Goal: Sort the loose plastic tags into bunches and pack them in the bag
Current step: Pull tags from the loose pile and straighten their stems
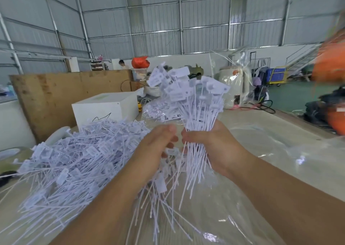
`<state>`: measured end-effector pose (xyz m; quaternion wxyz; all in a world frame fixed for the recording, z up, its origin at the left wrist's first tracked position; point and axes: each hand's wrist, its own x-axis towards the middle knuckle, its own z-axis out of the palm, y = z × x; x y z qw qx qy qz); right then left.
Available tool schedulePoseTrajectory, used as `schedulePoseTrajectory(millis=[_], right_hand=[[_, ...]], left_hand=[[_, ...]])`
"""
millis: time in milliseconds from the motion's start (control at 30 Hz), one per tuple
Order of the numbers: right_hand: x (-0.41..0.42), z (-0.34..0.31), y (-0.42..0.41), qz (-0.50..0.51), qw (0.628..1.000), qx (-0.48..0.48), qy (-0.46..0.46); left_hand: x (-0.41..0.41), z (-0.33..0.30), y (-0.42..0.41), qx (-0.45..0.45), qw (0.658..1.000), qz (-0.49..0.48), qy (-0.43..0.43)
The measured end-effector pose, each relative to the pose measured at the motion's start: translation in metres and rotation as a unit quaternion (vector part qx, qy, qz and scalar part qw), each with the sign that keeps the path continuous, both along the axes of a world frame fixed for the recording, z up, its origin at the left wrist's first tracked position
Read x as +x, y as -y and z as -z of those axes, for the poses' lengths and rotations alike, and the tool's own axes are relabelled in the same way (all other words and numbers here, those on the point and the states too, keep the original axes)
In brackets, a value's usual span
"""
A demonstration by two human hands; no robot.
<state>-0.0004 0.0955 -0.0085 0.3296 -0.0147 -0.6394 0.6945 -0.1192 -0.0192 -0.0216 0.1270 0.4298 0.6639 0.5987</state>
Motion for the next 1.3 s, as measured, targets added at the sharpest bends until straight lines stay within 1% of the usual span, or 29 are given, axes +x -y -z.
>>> schedulePoseTrajectory(millis=[67, 133, 200, 367, 433, 500, 533, 600, 633, 667, 733, 800, 900, 1033, 1100, 1200, 1300], right_hand=[[0.003, 0.007, 0.004, -0.005, 0.999, 0.037, 0.018], [0.003, 0.015, 0.005, 0.009, 0.998, 0.053, 0.037], [0.002, 0.023, 0.005, 0.017, 0.996, 0.069, 0.047], [0.004, 0.036, 0.004, 0.016, 0.995, 0.092, 0.039], [0.004, 0.039, 0.000, 0.026, 0.995, 0.090, 0.043], [0.003, 0.040, -0.005, 0.041, 0.995, 0.073, 0.055], [0.002, 0.041, -0.007, 0.053, 0.994, 0.069, 0.067], [0.001, 0.041, -0.009, 0.079, 0.989, 0.069, 0.102], [0.001, 0.039, -0.009, 0.088, 0.987, 0.075, 0.114], [0.000, 0.037, -0.007, 0.092, 0.985, 0.078, 0.122], [0.001, 0.029, 0.000, 0.081, 0.986, 0.077, 0.127], [0.003, 0.024, 0.007, 0.070, 0.981, 0.118, 0.138], [0.008, 0.020, 0.008, 0.095, 0.963, 0.185, 0.169], [0.013, 0.010, 0.008, 0.110, 0.951, 0.238, 0.166], [0.014, 0.005, 0.011, 0.104, 0.953, 0.238, 0.155], [0.014, 0.000, 0.014, 0.099, 0.957, 0.236, 0.134], [0.012, 0.003, 0.020, 0.083, 0.963, 0.226, 0.121]], left_hand=[[0.003, -0.014, -0.009, 0.022, 0.996, 0.029, 0.077], [0.006, -0.022, -0.017, 0.054, 0.992, 0.064, 0.099], [0.016, -0.025, -0.022, 0.059, 0.992, 0.081, 0.079], [0.037, -0.006, -0.031, 0.040, 0.998, 0.054, 0.004], [0.030, -0.003, -0.028, 0.015, 0.995, 0.097, -0.005], [0.018, -0.007, -0.020, 0.012, 0.989, 0.142, 0.040], [0.013, -0.012, -0.016, 0.025, 0.986, 0.141, 0.081], [0.006, -0.025, -0.010, 0.095, 0.974, 0.115, 0.170], [0.004, -0.033, -0.010, 0.135, 0.967, 0.099, 0.190], [0.004, -0.041, -0.010, 0.162, 0.965, 0.084, 0.186], [0.006, -0.056, -0.011, 0.190, 0.968, 0.067, 0.153], [0.009, -0.064, -0.013, 0.195, 0.973, 0.053, 0.116], [0.012, -0.071, -0.015, 0.214, 0.975, 0.029, 0.043], [0.005, -0.074, -0.013, 0.247, 0.969, -0.018, -0.002], [0.003, -0.076, -0.011, 0.252, 0.967, -0.043, -0.017], [0.002, -0.075, -0.009, 0.264, 0.962, -0.061, -0.012], [0.006, -0.072, -0.010, 0.242, 0.970, -0.023, -0.012]])
